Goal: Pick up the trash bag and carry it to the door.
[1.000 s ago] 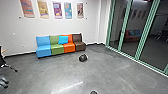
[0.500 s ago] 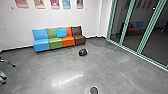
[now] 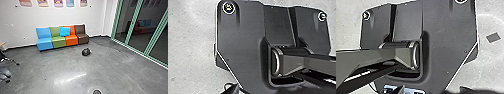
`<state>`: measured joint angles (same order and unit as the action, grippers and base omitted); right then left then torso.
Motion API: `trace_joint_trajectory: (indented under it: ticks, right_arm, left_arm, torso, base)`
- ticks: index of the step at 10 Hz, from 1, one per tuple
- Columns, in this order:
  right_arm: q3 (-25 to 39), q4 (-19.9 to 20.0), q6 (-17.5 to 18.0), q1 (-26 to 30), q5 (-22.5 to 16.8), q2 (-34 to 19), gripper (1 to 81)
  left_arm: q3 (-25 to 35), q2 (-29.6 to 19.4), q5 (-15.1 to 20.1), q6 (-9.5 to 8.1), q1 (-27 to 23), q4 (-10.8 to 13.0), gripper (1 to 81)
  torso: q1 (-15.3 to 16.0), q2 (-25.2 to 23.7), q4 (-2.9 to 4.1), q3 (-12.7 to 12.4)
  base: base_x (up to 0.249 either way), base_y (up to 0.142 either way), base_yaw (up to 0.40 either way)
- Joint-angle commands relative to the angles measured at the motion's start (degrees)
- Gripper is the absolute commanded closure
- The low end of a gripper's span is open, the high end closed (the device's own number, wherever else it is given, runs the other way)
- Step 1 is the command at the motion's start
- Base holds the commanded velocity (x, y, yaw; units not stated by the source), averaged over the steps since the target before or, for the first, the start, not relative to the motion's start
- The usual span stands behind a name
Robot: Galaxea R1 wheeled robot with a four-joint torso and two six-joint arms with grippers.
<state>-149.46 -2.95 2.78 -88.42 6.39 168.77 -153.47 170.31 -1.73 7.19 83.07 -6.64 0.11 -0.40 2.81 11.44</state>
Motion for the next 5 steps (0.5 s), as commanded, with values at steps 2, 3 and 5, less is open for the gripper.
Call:
trace_joint_trajectory:
  ticks: [2,3,5]
  right_arm:
    - [0.3,-0.5,-0.7,1.4,-3.5,-0.1,1.0]
    - [0.3,-0.5,-0.7,1.4,-3.5,-0.1,1.0]
    - [0.2,-0.4,-0.7,1.8,-3.6,-0.1,1.0]
  left_arm:
    - [0.0,-0.3,3.7,-0.07,-1.6,-0.4,1.0]
    - [0.0,-0.3,3.7,-0.07,-1.6,-0.4,1.0]
    - [0.0,-0.2,3.8,-0.07,-1.6,-0.3,1.0]
  torso:
    - [0.0,0.0,1.00,0.0]
    - [0.0,0.0,1.38,0.0]
    - [0.0,0.0,-4.21,0.0]
  base:
    - [0.188,0.000,0.000]
    - [0.190,0.000,0.000]
    - [0.190,0.000,0.000]
